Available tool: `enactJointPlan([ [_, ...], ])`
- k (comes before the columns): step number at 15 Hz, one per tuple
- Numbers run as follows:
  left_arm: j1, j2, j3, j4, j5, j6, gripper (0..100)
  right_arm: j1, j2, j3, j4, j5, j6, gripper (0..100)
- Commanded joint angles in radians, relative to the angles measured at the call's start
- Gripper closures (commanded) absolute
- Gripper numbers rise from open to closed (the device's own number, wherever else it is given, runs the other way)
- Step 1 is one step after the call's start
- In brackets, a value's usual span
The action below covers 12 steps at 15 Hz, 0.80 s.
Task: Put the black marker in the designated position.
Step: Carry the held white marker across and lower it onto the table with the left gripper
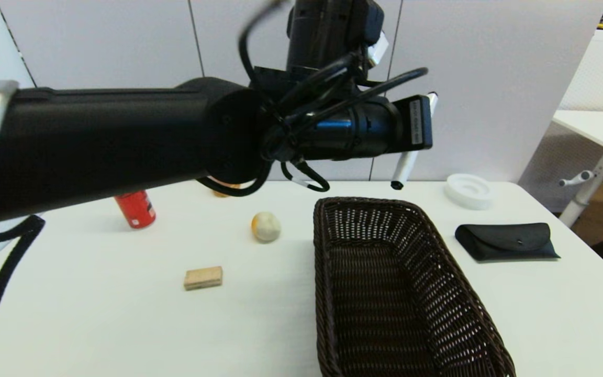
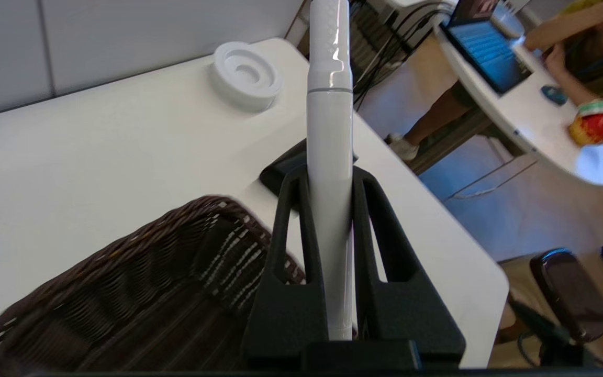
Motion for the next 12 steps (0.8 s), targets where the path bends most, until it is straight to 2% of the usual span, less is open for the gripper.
enactJointPlan([
  [1,-0.056,0.108,-0.002,-0.151,0.000,-0.059,100,0.000,0.001,0.000,0.000,0.000,-0.001,0],
  [9,-0.136,0.200,-0.005,-0.223,0.001,-0.067,100,0.000,0.001,0.000,0.000,0.000,-0.001,0],
  [12,-0.165,0.225,-0.005,-0.300,0.021,-0.142,100,0.000,0.001,0.000,0.000,0.000,-0.001,0],
])
